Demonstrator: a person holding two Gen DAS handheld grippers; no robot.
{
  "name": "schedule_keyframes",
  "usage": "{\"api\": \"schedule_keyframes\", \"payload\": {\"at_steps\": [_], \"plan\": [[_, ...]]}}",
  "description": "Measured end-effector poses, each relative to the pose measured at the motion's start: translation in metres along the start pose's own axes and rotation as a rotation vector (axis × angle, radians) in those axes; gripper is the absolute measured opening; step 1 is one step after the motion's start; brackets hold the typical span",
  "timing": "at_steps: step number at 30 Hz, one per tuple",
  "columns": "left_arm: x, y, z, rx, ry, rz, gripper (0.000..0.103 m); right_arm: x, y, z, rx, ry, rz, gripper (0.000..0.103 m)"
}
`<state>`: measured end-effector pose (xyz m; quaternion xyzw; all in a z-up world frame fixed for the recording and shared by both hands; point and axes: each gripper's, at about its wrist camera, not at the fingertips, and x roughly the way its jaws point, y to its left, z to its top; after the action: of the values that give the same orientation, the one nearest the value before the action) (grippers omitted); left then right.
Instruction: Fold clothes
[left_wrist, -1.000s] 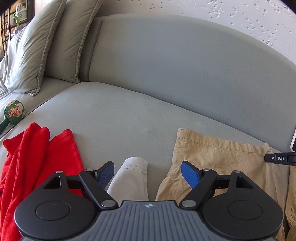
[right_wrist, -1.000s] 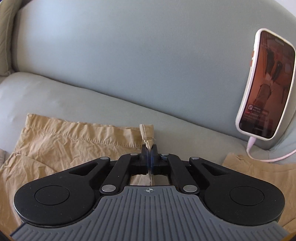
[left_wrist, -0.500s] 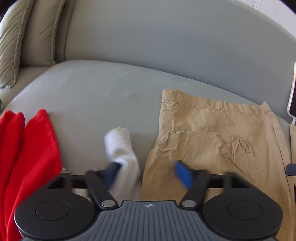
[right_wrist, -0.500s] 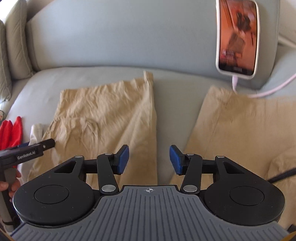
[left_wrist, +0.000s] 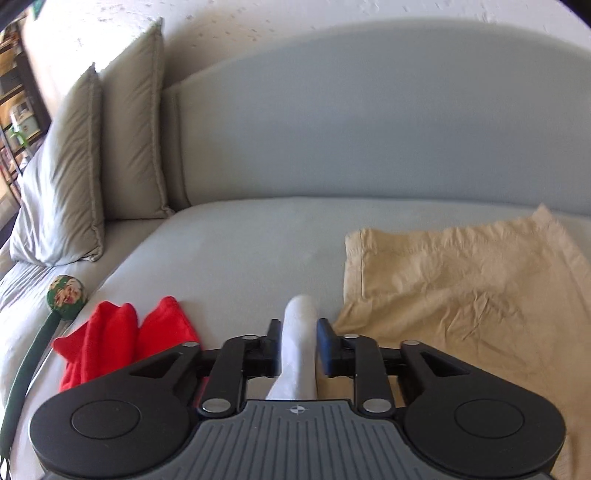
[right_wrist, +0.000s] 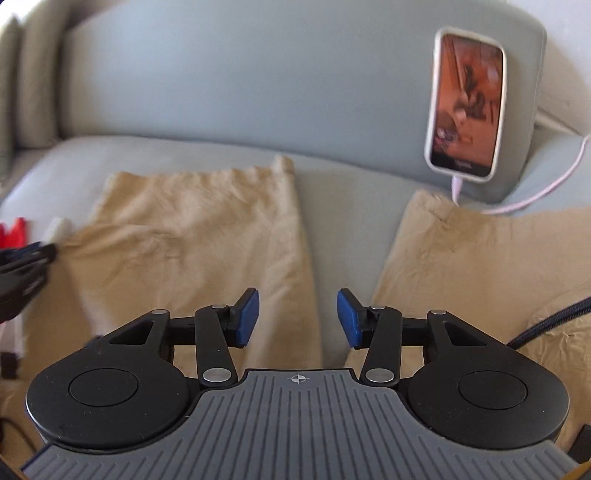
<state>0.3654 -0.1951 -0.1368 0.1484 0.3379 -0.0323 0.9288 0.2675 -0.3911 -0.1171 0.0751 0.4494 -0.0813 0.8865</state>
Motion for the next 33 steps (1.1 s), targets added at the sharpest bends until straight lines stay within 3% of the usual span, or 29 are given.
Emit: {"api": "schedule_keyframes", "payload": {"at_steps": [1,2,5,6,9,11,13,14,18,20,22,27,33], "plan": [[-0.007,0.002,0.003,-0.02,-0.008,0.002,0.031,-0.001,0.004,-0.003,-0.008,0.029,0.03,0.029],[-0.016,0.005,0.004,-0.037,-0.014,0.0,0.031,0.001,0.008,-0.007,-0.013,0.071,0.052,0.023],[-0.058,0.012,0.004,-0.07,-0.048,-0.032,0.032,0.025,0.007,-0.025,-0.017,0.241,-0.003,0.024],[-0.075,0.014,0.003,-0.079,-0.065,-0.044,0.032,0.021,0.002,-0.029,0.005,0.246,-0.006,0.024],[-0.137,0.019,0.006,-0.094,-0.135,-0.123,0.042,-0.043,-0.008,-0.026,0.053,0.148,0.027,0.027],[-0.175,0.022,0.011,-0.094,-0.159,-0.243,0.052,-0.103,-0.02,-0.022,0.07,0.051,0.045,0.037],[-0.208,0.021,0.02,-0.079,-0.169,-0.378,0.07,-0.164,-0.042,-0.019,0.12,-0.029,0.06,0.042],[-0.219,0.021,0.026,-0.076,-0.168,-0.45,0.072,-0.194,-0.053,-0.018,0.144,-0.07,0.067,0.048],[-0.232,-0.004,0.052,-0.126,-0.101,-0.72,0.079,-0.283,-0.105,-0.016,0.218,-0.182,0.051,0.064],[-0.219,-0.032,0.063,-0.132,-0.055,-0.778,0.078,-0.299,-0.129,-0.015,0.24,-0.214,0.003,0.065],[-0.196,-0.063,0.071,-0.147,-0.028,-0.777,0.072,-0.298,-0.153,-0.016,0.292,-0.218,-0.002,0.065],[-0.139,-0.133,0.078,-0.129,-0.061,-0.703,0.068,-0.248,-0.204,-0.007,0.483,-0.248,0.111,0.064],[-0.048,-0.198,0.083,-0.088,0.061,-0.68,0.068,-0.125,-0.255,0.014,0.57,-0.153,0.011,0.061]]}}
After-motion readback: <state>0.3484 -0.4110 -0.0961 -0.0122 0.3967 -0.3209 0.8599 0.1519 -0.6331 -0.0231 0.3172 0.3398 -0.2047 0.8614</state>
